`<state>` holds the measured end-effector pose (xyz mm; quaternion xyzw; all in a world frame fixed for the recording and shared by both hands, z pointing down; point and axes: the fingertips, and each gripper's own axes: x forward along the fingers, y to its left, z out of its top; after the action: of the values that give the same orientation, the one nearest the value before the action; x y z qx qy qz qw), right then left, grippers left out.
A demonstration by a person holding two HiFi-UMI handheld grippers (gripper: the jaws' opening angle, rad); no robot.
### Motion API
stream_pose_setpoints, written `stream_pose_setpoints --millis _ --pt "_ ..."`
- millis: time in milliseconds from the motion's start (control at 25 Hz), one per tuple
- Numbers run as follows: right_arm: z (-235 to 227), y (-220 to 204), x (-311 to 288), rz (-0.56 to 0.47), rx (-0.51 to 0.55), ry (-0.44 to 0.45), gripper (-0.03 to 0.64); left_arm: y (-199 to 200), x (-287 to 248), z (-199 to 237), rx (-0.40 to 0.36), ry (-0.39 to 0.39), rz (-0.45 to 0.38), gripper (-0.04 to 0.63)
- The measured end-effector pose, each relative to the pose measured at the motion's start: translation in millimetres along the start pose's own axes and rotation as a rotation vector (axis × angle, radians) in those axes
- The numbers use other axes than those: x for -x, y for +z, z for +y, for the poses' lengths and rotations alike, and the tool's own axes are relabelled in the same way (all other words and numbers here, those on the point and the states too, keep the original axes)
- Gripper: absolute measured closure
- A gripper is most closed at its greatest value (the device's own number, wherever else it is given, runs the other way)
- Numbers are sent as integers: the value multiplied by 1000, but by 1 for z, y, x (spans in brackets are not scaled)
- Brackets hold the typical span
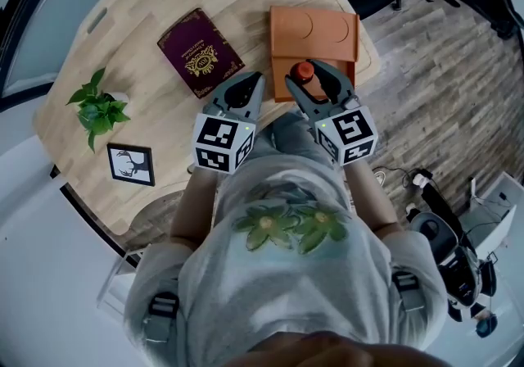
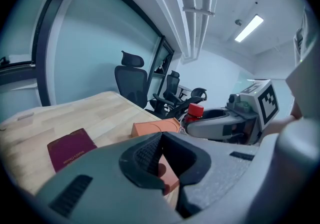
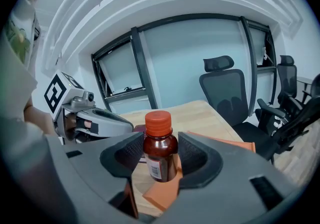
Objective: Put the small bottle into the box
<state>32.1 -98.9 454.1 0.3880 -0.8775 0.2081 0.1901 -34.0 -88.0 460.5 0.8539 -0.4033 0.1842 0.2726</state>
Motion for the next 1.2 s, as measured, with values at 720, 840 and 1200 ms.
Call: stream_pose_setpoints --millis 720,840,1200 --pt "-10 -14 -17 51 0 8 403 -1 -6 9 28 16 9 588" --pt "-12 -17 -19 56 -7 5 403 0 -6 9 33 17 4 588" --pt "-11 -28 -25 75 -15 10 403 -4 -5 10 29 28 9 588"
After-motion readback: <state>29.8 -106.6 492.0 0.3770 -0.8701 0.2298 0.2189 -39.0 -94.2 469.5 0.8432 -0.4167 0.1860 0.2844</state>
